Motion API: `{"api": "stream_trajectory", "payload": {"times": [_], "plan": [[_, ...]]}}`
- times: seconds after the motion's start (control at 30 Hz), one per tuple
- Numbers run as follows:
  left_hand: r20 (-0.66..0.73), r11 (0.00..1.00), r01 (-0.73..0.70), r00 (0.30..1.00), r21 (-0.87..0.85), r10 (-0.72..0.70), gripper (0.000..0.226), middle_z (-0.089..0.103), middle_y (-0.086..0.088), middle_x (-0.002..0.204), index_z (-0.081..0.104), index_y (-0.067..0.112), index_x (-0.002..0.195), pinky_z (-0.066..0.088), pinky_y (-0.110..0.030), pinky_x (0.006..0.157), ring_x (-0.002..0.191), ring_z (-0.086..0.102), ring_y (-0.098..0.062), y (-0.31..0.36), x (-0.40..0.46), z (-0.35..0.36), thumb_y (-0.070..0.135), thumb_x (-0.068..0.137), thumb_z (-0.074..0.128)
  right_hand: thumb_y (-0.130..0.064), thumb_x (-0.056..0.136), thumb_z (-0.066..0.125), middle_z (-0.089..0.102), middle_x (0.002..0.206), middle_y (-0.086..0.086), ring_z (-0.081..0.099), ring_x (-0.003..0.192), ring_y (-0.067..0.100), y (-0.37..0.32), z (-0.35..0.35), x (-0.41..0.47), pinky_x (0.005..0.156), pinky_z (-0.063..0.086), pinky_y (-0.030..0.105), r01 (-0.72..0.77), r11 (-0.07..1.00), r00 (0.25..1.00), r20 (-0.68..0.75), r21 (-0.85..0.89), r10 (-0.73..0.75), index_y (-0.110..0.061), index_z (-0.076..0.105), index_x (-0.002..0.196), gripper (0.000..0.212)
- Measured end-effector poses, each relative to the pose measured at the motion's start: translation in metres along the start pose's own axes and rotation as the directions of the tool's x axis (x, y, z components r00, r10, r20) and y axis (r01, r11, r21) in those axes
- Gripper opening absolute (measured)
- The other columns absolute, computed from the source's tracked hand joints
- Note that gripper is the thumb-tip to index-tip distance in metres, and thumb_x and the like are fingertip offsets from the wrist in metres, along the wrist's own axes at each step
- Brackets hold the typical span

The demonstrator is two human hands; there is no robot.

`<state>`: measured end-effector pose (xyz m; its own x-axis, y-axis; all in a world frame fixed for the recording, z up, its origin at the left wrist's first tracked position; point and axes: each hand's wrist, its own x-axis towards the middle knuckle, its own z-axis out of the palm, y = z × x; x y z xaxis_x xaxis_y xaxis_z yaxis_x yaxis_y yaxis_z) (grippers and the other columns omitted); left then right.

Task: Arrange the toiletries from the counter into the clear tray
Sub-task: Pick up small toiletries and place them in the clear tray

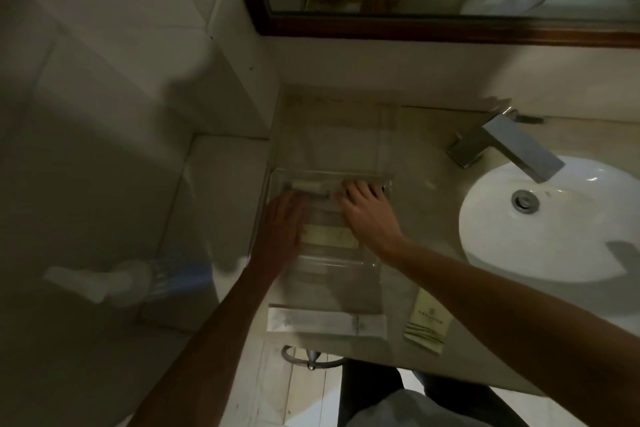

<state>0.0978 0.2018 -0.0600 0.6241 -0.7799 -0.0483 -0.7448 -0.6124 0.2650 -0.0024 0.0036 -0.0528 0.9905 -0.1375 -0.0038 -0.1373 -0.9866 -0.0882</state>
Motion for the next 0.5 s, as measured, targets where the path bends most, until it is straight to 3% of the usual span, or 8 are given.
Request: {"api": "stream_trajectory", "payload": {"times": [0.07, 0.2, 0.3, 0.4, 0.5], "plan": [[0.026, 0.999, -0.011, 1.0, 0.035, 0.01, 0.056, 0.03, -0.014, 0.156, 0.034, 0.014, 0.15, 0.026, -0.044, 0.116, 0.143, 0.028, -0.031, 0.007, 0.01, 0.0, 0.026, 0.096, 0.044, -0.02, 0.083, 0.07, 0.056, 0.131, 0.016, 0.046, 0.121, 0.034, 0.002, 0.006, 0.001, 0.101, 0.033, 0.048, 0.041, 0.997, 0.999, 0.036, -0.058, -0.039, -0.011, 0.062, 0.122, 0.041], [0.201, 0.996, -0.029, 0.979, 0.079, 0.013, 0.063, 0.022, -0.016, 0.159, 0.029, 0.014, 0.152, 0.027, -0.054, 0.114, 0.146, 0.022, -0.035, 0.002, 0.021, 0.014, 0.043, 0.097, 0.037, -0.021, 0.087, 0.063, 0.053, 0.136, 0.017, 0.042, 0.129, 0.036, 0.004, 0.011, -0.001, 0.109, 0.029, 0.051, 0.102, 0.991, 0.993, 0.069, -0.082, -0.096, -0.006, 0.058, 0.129, 0.045], [0.145, 0.998, -0.013, 0.989, 0.062, 0.004, 0.065, 0.017, -0.015, 0.161, 0.022, 0.016, 0.154, 0.024, -0.052, 0.117, 0.148, 0.016, -0.032, 0.004, 0.017, 0.011, 0.038, 0.096, 0.042, -0.025, 0.091, 0.054, 0.042, 0.147, 0.018, 0.035, 0.134, 0.037, 0.011, 0.009, -0.008, 0.113, 0.027, 0.053, 0.121, 0.993, 0.992, 0.041, -0.016, -0.12, -0.006, 0.05, 0.137, 0.05], [0.082, 1.0, 0.021, 0.996, 0.016, -0.022, 0.063, 0.025, -0.014, 0.157, 0.031, 0.018, 0.15, 0.032, -0.046, 0.113, 0.142, 0.029, -0.031, 0.01, 0.004, -0.001, 0.027, 0.091, 0.051, -0.022, 0.093, 0.053, 0.041, 0.147, 0.016, 0.036, 0.134, 0.038, 0.017, 0.002, -0.017, 0.112, 0.027, 0.053, 0.188, 0.981, 0.982, -0.022, 0.039, -0.187, -0.01, 0.052, 0.134, 0.044], [0.139, 0.999, 0.044, 0.989, 0.001, -0.044, 0.068, 0.03, -0.014, 0.154, 0.042, 0.02, 0.144, 0.04, -0.047, 0.106, 0.136, 0.038, -0.032, 0.012, -0.008, -0.006, 0.017, 0.077, 0.052, -0.023, 0.092, 0.054, 0.043, 0.147, 0.015, 0.034, 0.136, 0.038, 0.017, 0.001, -0.022, 0.113, 0.026, 0.054, 0.218, 0.975, 0.976, -0.008, 0.046, -0.218, -0.01, 0.054, 0.134, 0.044]]}}
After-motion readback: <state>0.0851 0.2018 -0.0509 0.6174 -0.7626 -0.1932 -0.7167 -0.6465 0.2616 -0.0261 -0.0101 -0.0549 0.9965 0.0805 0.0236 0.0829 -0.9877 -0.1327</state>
